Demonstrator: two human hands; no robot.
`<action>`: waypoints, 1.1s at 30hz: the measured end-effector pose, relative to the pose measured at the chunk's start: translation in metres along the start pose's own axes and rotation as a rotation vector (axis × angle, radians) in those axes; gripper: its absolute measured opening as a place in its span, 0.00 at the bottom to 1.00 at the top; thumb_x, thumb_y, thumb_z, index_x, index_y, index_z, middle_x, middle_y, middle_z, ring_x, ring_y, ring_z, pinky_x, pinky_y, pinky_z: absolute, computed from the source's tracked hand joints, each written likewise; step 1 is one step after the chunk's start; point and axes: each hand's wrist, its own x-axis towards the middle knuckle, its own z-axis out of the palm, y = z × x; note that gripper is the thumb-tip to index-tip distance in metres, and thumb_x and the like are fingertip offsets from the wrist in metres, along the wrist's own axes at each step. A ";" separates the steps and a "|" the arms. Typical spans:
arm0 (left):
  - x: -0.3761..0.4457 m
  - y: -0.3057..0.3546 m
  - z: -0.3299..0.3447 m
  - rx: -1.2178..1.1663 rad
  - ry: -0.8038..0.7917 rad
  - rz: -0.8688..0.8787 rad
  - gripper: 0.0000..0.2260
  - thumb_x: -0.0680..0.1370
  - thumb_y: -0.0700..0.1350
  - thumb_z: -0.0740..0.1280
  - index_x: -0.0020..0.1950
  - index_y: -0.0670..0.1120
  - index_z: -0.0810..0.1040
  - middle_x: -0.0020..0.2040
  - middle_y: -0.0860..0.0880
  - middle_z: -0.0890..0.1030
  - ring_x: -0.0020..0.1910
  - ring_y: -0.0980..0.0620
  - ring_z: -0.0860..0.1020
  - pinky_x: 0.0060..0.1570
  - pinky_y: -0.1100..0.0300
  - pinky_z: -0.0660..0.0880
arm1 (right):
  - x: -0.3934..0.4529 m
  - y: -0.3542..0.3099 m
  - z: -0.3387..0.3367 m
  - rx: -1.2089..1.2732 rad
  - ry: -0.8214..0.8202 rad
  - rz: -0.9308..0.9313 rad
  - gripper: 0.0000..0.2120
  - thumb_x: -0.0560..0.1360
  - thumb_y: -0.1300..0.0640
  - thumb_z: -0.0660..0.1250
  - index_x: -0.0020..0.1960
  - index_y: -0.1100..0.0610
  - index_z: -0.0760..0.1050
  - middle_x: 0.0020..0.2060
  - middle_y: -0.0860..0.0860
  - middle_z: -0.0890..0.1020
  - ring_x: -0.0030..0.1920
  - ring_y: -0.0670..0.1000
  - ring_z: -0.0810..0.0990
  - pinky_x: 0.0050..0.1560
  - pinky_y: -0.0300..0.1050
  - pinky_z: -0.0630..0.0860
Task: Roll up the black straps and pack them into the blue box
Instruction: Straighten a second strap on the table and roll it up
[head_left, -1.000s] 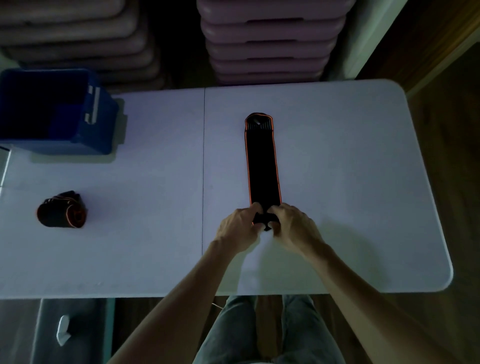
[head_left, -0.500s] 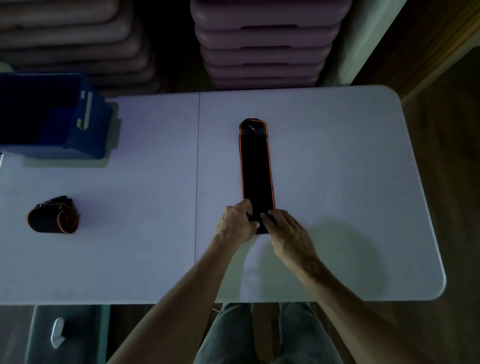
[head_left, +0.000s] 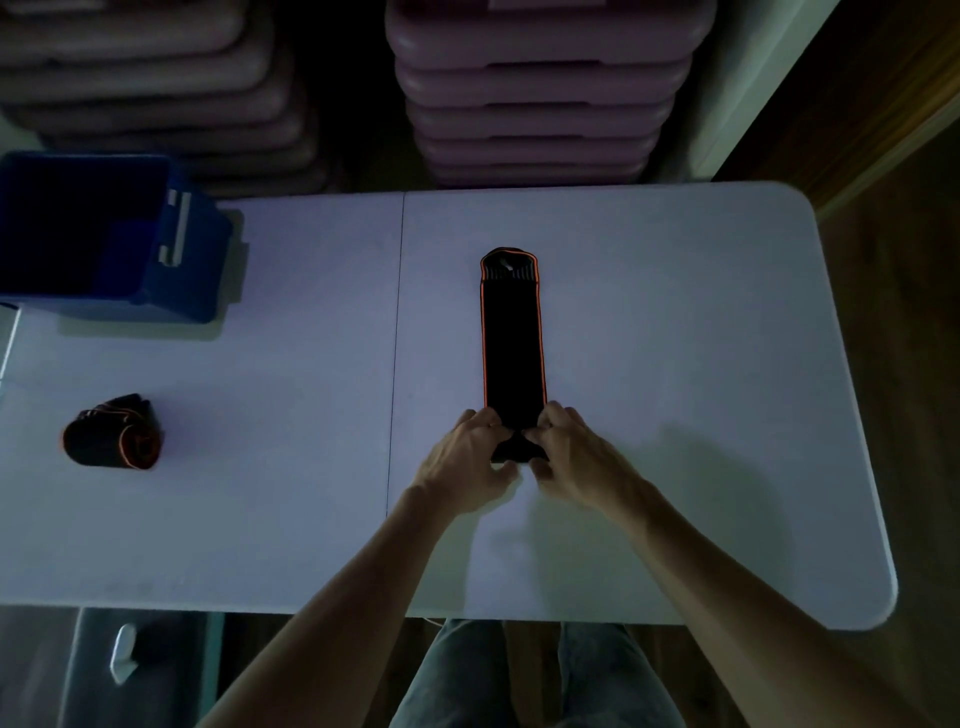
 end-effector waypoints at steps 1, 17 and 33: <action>0.004 0.000 -0.003 -0.010 -0.007 -0.013 0.14 0.71 0.51 0.62 0.50 0.49 0.83 0.50 0.50 0.79 0.51 0.49 0.76 0.51 0.52 0.77 | 0.004 0.002 -0.002 0.018 -0.028 0.010 0.14 0.76 0.57 0.63 0.61 0.57 0.77 0.55 0.53 0.70 0.58 0.52 0.70 0.55 0.47 0.77; 0.043 0.009 -0.013 -0.115 0.152 -0.313 0.13 0.78 0.48 0.65 0.61 0.45 0.74 0.58 0.45 0.74 0.61 0.45 0.71 0.51 0.50 0.75 | 0.027 0.012 -0.012 -0.057 0.251 -0.079 0.14 0.71 0.55 0.72 0.55 0.57 0.76 0.53 0.52 0.76 0.52 0.53 0.77 0.40 0.47 0.81; 0.048 0.010 -0.018 -0.053 0.232 -0.174 0.19 0.71 0.41 0.66 0.62 0.47 0.72 0.58 0.50 0.78 0.58 0.47 0.73 0.44 0.50 0.78 | 0.057 0.016 -0.045 -0.028 0.039 -0.019 0.14 0.75 0.52 0.64 0.57 0.58 0.76 0.59 0.55 0.73 0.57 0.56 0.72 0.47 0.53 0.80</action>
